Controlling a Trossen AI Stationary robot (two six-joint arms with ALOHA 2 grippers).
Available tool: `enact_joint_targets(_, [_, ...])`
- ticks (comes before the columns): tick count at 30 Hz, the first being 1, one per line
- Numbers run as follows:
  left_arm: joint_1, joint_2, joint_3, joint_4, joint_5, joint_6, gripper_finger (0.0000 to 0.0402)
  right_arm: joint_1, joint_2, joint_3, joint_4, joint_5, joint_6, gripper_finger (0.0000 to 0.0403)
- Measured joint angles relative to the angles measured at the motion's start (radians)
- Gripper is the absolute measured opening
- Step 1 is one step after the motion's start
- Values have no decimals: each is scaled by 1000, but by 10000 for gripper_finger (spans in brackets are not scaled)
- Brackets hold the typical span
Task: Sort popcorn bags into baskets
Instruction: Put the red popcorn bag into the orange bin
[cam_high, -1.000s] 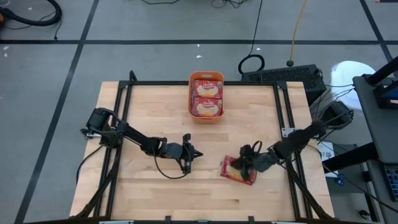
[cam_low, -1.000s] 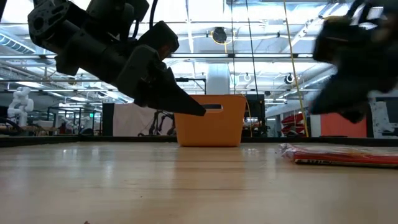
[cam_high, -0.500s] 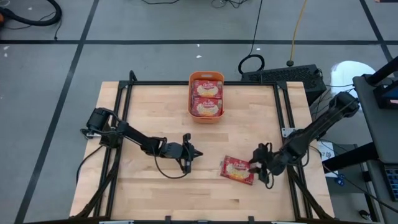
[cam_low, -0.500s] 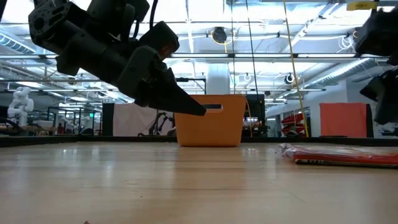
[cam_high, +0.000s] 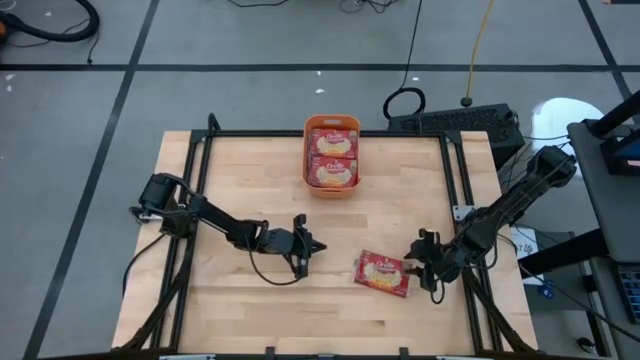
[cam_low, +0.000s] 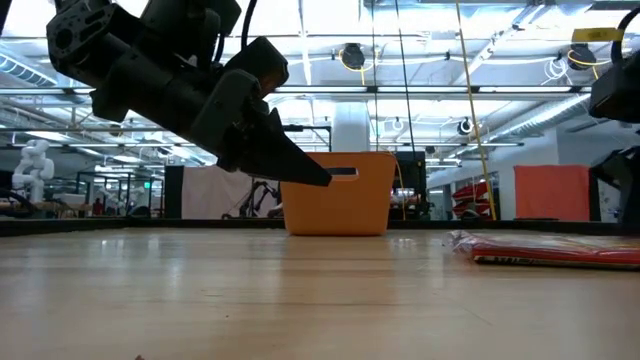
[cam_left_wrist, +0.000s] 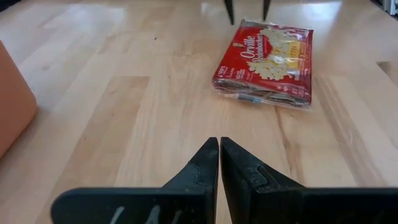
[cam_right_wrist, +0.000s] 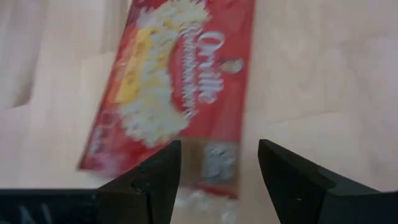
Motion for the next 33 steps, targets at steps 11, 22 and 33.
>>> enact_joint_targets(11, [-15, 0, 0, -2, 0, -3, 24, -1, -3, -126, 162, -8, 71, 200])
enact_joint_targets(22, [56, 0, 0, 3, -34, 53, 24, -1, 1, -216, 381, 81, -2, 24])
enact_joint_targets(33, [163, 0, 0, 60, -7, 54, 24, 0, 1, -217, 653, 299, -149, 1])
